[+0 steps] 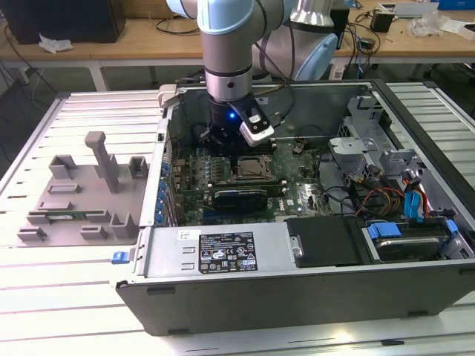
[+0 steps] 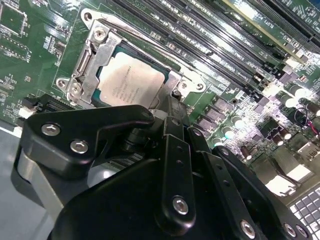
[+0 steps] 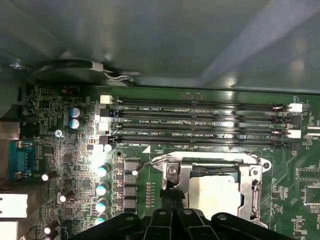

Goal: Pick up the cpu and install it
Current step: 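Close the cpu cover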

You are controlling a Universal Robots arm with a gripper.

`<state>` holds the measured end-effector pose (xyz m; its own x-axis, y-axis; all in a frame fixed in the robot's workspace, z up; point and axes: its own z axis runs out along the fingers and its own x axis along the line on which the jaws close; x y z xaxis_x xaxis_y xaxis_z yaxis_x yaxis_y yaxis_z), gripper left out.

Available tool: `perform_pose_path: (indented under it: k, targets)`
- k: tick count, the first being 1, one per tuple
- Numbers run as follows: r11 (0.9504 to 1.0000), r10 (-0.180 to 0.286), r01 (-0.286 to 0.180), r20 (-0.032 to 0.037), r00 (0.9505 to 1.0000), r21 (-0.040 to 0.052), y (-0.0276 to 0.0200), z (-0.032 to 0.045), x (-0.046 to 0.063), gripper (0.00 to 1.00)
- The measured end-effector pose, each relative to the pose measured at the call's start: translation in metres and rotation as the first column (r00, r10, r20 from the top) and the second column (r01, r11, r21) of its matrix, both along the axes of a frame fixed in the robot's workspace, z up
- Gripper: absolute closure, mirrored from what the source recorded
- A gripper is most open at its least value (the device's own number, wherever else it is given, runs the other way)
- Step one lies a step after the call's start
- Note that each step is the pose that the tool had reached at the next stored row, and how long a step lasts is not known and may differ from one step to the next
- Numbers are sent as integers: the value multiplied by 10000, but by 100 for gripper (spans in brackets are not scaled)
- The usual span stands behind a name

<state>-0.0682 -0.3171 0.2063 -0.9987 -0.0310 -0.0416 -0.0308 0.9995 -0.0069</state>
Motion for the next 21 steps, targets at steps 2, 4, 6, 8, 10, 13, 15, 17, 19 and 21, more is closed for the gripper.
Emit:
perform_pose_path:
  k: [2,4,6,8,10,13,15,17,19,21]
  targets:
    - [10000,1,-1,-1,10000,-2,-1,-1,26,89]
    - [10000,0,0,-3,10000,-2,-1,-3,55,89]
    - [10000,1,-1,-4,10000,-5,-1,-8,88,89]
    - [10000,1,-1,-4,10000,-5,-2,-12,108,89]
    - [10000,0,0,-2,10000,-3,-1,-13,109,89]
    - [10000,0,0,28,10000,3,-1,-14,68,89]
    - [10000,0,0,33,10000,-1,-1,-13,62,89]
    - [10000,1,-1,34,10000,-1,-1,-13,63,89]
    - [10000,1,-1,33,10000,-2,-2,-13,78,89]
    - [10000,1,-1,36,10000,-1,-1,-14,103,89]
